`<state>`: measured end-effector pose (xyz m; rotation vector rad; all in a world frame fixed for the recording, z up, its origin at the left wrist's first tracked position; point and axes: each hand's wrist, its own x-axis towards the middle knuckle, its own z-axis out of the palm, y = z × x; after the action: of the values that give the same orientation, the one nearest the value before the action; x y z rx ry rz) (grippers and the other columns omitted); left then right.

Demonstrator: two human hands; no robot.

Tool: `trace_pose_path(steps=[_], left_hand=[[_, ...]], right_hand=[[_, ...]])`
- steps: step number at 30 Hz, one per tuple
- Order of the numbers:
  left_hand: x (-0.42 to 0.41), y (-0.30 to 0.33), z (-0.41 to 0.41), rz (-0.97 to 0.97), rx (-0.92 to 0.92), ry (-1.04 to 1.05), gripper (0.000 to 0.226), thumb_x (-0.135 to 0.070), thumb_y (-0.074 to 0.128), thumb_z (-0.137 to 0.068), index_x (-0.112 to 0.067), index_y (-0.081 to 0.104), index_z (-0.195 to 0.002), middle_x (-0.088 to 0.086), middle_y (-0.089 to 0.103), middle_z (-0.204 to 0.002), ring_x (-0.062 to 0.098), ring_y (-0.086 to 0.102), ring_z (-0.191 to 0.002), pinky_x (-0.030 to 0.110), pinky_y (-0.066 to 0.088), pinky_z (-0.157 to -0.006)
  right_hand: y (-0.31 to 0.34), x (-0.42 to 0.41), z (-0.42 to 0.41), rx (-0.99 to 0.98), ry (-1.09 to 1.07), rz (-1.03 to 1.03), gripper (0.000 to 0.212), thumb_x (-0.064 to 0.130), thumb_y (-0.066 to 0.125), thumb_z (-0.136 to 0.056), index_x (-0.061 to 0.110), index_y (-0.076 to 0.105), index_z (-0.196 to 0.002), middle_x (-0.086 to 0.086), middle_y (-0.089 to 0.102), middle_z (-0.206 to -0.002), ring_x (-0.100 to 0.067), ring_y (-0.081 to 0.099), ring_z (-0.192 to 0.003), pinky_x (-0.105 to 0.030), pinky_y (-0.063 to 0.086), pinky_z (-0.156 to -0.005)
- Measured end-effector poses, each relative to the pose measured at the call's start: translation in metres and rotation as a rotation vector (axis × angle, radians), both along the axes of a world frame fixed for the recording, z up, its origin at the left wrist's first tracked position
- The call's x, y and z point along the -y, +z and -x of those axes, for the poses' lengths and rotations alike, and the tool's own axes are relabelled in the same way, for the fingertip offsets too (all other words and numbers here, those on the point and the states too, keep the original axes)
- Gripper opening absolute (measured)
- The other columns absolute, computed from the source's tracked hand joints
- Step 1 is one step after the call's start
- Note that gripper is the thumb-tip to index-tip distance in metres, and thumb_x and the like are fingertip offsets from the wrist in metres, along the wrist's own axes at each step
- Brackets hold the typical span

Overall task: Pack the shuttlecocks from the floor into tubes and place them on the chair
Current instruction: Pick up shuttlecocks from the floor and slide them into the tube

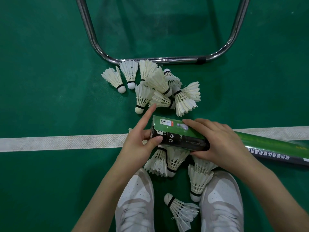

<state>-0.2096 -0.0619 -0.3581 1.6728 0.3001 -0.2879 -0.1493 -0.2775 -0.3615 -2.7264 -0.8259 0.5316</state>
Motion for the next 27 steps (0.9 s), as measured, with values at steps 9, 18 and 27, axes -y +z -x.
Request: trace_pose_path(steps=[9, 18, 27], left_hand=[[0.0067, -0.0015, -0.0014, -0.051, 0.021, 0.060, 0.086, -0.005, 0.078, -0.073, -0.054, 0.036, -0.130, -0.002, 0.065, -0.106, 0.005, 0.065, -0.099, 0.019, 0.052, -0.085], [0.0072, -0.0005, -0.0009, -0.006, 0.016, 0.062, 0.086, 0.003, 0.073, -0.077, -0.053, 0.038, -0.132, -0.003, 0.068, -0.107, 0.010, 0.066, -0.099, 0.023, 0.053, -0.084], [0.0092, 0.0040, -0.0009, 0.109, 0.002, -0.008, 0.084, 0.007, 0.059, -0.086, -0.045, 0.024, -0.143, -0.041, 0.058, -0.111, 0.002, 0.062, -0.108, 0.017, 0.049, -0.086]], right_hand=[[-0.0015, -0.0015, 0.0014, 0.013, 0.000, -0.013, 0.088, 0.044, 0.075, -0.066, 0.043, 0.026, -0.139, 0.008, 0.048, -0.131, -0.018, 0.049, -0.114, -0.034, 0.035, -0.090], [-0.0004, -0.0007, 0.0025, 0.012, 0.010, -0.018, 0.089, 0.044, 0.075, -0.065, 0.045, 0.025, -0.138, 0.009, 0.048, -0.131, -0.016, 0.048, -0.113, -0.030, 0.032, -0.087], [-0.0008, 0.0001, 0.0032, 0.014, 0.011, -0.015, 0.090, 0.044, 0.075, -0.065, 0.044, 0.025, -0.139, 0.008, 0.049, -0.130, -0.017, 0.049, -0.112, -0.031, 0.034, -0.088]])
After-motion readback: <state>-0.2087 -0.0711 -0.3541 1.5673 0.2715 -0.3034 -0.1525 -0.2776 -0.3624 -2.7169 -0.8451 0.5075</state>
